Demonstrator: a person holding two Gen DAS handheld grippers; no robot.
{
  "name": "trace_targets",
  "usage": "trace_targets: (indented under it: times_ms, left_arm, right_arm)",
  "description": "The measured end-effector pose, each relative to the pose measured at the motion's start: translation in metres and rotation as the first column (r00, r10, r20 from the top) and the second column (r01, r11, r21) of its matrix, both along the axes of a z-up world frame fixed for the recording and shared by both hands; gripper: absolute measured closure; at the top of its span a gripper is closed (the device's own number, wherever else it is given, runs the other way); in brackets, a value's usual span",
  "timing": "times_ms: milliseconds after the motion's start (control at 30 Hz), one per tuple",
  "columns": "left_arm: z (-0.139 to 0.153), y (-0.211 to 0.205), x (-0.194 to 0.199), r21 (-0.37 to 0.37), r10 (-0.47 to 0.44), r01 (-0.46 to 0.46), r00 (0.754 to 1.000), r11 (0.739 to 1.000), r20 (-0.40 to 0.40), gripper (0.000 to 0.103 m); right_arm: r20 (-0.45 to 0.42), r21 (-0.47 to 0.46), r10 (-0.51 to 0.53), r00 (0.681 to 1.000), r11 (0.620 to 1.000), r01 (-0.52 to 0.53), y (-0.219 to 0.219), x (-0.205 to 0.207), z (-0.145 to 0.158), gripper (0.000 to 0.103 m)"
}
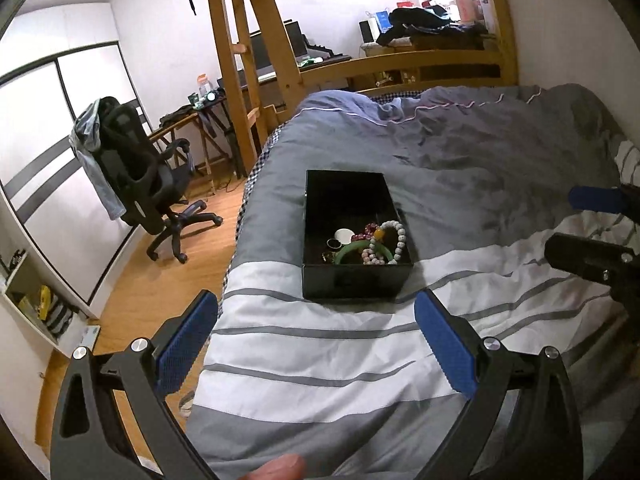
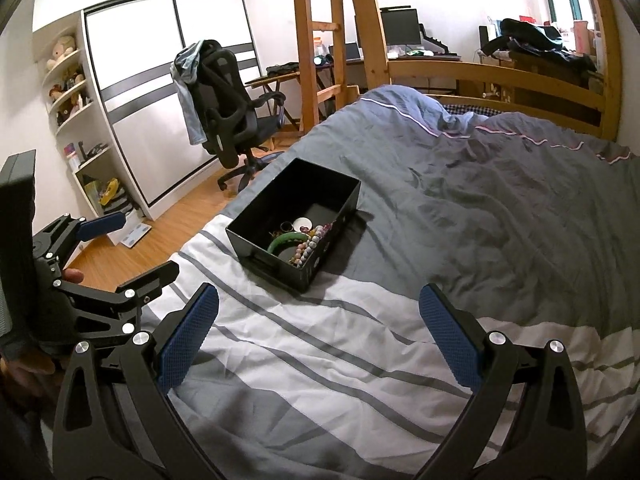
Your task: Organize jewelry
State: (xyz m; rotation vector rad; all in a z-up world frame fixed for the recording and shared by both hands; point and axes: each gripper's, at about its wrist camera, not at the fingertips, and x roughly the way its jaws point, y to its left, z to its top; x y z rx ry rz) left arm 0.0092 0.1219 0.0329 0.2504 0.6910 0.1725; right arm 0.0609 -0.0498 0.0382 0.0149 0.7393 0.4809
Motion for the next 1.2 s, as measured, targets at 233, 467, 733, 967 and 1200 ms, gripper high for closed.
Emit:
trace_targets:
  times_ms: [233, 467, 733, 967, 1200]
  left_arm:
    - [0.001, 0.003, -0.002, -0.017, 0.012, -0.012, 1.000, 1.000, 0.008, 0.006]
    - [0.004, 0.007, -0.002, -0.039, 0.017, -0.016, 1.000, 0.999, 0.016, 0.006]
    - [0.008, 0.016, -0.005, -0.085, 0.029, -0.026, 0.999, 0.996, 0.034, 0.006]
    - [0.007, 0.017, -0.003, -0.096, 0.034, -0.032, 0.999, 0.995, 0.023, 0.006]
    - [0.006, 0.015, -0.001, -0.090, 0.033, -0.031, 0.999, 0.995, 0.022, 0.006]
  right_arm:
    - [-0.009, 0.002, -0.001, 1.000, 1.000, 0.001, -0.001, 0.001, -0.001, 0.004]
    - [-0.009, 0.004, -0.002, 1.000, 1.000, 0.002, -0.001, 0.002, -0.002, 0.004]
    - [-0.028, -0.001, 0.002, 1.000, 1.000, -0.002, 0.001, 0.001, -0.007, 0.004]
    - [-0.026, 0.002, 0.005, 1.000, 1.000, -0.005, 0.003, 0.001, -0.007, 0.004]
    - [-0.031, 0.005, 0.006, 0.999, 1.000, -0.006, 0.004, 0.002, -0.007, 0.004]
